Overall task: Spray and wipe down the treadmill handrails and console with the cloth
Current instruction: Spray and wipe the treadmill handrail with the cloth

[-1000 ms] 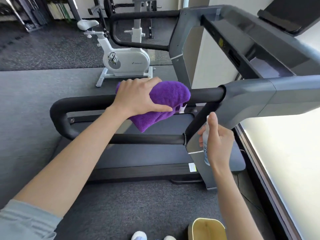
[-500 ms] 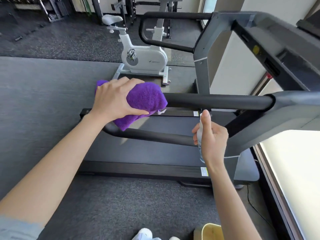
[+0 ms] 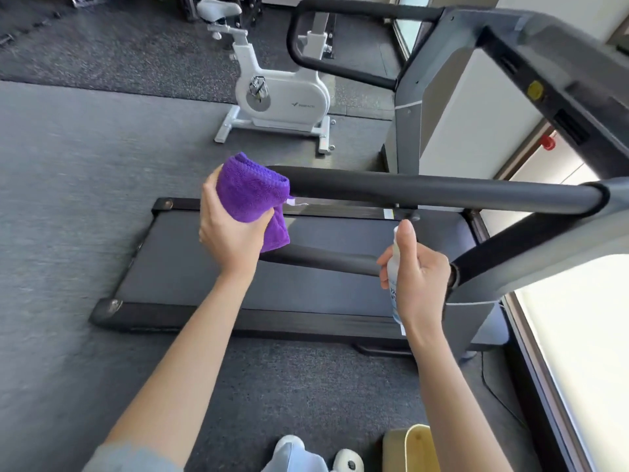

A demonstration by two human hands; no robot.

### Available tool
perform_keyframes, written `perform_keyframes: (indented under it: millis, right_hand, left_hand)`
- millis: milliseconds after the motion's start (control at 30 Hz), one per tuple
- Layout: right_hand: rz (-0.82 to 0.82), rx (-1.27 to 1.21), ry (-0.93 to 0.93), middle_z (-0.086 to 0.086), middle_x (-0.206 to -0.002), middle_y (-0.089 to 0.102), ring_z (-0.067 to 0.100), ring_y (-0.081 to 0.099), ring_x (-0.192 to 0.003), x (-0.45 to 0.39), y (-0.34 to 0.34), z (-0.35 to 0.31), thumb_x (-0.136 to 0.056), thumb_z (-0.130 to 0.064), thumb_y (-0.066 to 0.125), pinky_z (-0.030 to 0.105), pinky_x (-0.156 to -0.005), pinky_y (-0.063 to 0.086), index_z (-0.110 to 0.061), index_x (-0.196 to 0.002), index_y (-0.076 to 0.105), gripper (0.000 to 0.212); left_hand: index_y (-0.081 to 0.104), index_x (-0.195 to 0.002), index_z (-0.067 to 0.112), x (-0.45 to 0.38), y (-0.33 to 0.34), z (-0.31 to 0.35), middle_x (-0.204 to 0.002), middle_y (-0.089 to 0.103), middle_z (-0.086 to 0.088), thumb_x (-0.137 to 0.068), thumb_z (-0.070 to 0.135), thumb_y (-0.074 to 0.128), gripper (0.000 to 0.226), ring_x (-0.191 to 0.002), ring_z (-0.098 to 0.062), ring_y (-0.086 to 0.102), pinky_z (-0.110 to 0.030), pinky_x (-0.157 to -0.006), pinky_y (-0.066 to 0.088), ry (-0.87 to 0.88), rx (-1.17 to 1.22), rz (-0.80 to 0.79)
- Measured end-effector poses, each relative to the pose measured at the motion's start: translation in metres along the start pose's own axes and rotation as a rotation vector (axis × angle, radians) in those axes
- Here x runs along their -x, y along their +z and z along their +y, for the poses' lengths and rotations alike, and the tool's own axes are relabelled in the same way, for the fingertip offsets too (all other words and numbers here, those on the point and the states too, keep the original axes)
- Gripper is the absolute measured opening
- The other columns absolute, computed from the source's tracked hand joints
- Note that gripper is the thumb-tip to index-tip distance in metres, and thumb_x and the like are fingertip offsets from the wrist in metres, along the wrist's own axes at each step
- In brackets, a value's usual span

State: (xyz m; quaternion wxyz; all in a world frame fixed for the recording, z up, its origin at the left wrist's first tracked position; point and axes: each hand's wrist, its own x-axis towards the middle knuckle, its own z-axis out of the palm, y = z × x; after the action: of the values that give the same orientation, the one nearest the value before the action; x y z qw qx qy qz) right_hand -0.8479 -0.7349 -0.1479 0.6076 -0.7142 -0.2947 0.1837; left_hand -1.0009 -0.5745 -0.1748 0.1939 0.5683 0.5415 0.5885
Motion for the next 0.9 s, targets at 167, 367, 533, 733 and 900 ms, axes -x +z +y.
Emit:
perform_keyframes:
  millis: [167, 367, 533, 733, 900]
  right_hand:
    - [0.03, 0.014, 0.016, 0.005, -0.043, 0.05, 0.02, 0.048, -0.046, 0.008, 0.003, 0.009, -0.082, -0.078, 0.043, 0.041, -0.062, 0.045, -0.015, -0.044, 0.051, 0.075]
    - [0.049, 0.028, 0.021, 0.007, -0.043, 0.05, 0.016, 0.049, -0.045, 0.016, -0.006, 0.021, -0.084, -0.075, 0.044, 0.036, -0.059, 0.043, -0.008, -0.05, 0.056, 0.076]
    - [0.009, 0.06, 0.035, 0.015, -0.046, 0.05, 0.016, 0.049, -0.044, 0.018, -0.014, 0.031, -0.086, -0.075, 0.042, 0.036, -0.06, 0.044, -0.001, -0.054, 0.057, 0.081]
    - [-0.021, 0.052, 0.078, 0.006, -0.042, 0.049, 0.017, 0.048, -0.044, 0.006, -0.027, 0.04, -0.084, -0.076, 0.044, 0.038, -0.06, 0.045, -0.003, -0.053, 0.056, 0.08]
    - [-0.05, 0.069, 0.06, 0.006, -0.042, 0.051, 0.014, 0.05, -0.044, -0.008, -0.039, 0.046, -0.084, -0.075, 0.041, 0.035, -0.061, 0.046, -0.001, -0.054, 0.059, 0.081]
  left_hand:
    - [0.053, -0.131, 0.016, 0.019, 0.021, -0.02, -0.128, 0.061, 0.005, -0.056, 0.034, 0.082, 0.082, -0.113, -0.016, 0.061, -0.008, -0.091, 0.041, -0.157, 0.126, 0.196]
    - [0.052, -0.133, 0.016, 0.029, 0.034, -0.03, -0.124, 0.065, 0.005, -0.058, 0.034, 0.085, 0.085, -0.104, -0.016, 0.064, -0.001, -0.082, 0.033, -0.335, 0.153, 0.308]
    - [0.039, -0.141, 0.026, 0.045, 0.045, -0.022, -0.123, 0.062, 0.01, -0.065, 0.033, 0.085, 0.088, -0.105, -0.016, 0.063, -0.014, -0.085, 0.035, -0.684, 0.24, 0.346]
    - [0.031, -0.143, 0.023, 0.052, 0.058, -0.02, -0.12, 0.059, 0.009, -0.067, 0.033, 0.085, 0.094, -0.104, -0.018, 0.063, -0.022, -0.091, 0.043, -0.771, 0.217, 0.357]
    - [0.029, -0.139, 0.016, 0.073, 0.082, -0.006, -0.118, 0.054, 0.003, -0.068, 0.036, 0.086, 0.093, -0.109, -0.027, 0.061, -0.037, -0.099, 0.048, -1.033, 0.325, 0.338]
